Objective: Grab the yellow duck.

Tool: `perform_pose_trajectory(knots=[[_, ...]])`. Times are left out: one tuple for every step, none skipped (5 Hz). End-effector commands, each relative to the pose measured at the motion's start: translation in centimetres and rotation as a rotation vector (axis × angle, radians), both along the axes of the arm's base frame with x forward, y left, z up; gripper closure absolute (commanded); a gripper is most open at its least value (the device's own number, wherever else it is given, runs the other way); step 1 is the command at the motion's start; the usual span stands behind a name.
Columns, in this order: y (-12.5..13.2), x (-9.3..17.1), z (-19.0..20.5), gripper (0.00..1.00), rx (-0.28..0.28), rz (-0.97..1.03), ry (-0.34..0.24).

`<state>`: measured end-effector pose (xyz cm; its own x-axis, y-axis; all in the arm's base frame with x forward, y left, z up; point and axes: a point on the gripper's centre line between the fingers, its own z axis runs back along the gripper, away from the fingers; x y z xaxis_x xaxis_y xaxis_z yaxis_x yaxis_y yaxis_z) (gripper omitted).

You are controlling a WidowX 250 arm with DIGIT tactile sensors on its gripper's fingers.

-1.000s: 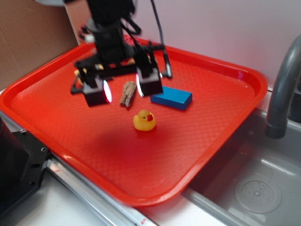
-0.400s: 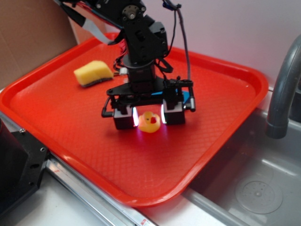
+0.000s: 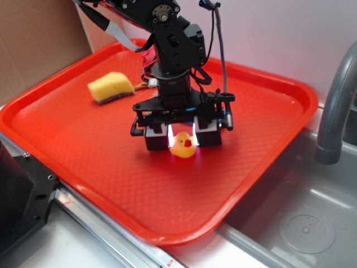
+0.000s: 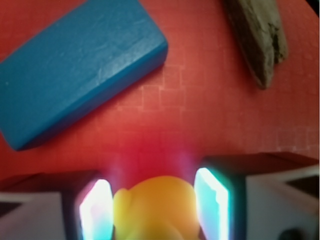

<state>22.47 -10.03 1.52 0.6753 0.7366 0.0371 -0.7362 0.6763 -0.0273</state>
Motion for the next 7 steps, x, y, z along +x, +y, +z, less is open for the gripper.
perform_pose_trajectory(knots=[[2.2,0.4,3.3,1.0,-0.016,-0.036,0.019],[3.9,0.9,8.2,1.0,-0.038,-0.212,0.036],[4.7,0.2,13.3,1.0,-0.044,-0.318,-0.024],[4.8,-1.0,17.1,1.0,-0.058,-0.493,0.005],[5.9,-3.8,20.8,1.0,-0.089,-0.581,-0.057],[6.2,-5.1,21.6,1.0,-0.084,-0.588,-0.126],[6.4,-4.6,21.1,1.0,-0.068,-0.569,-0.095]])
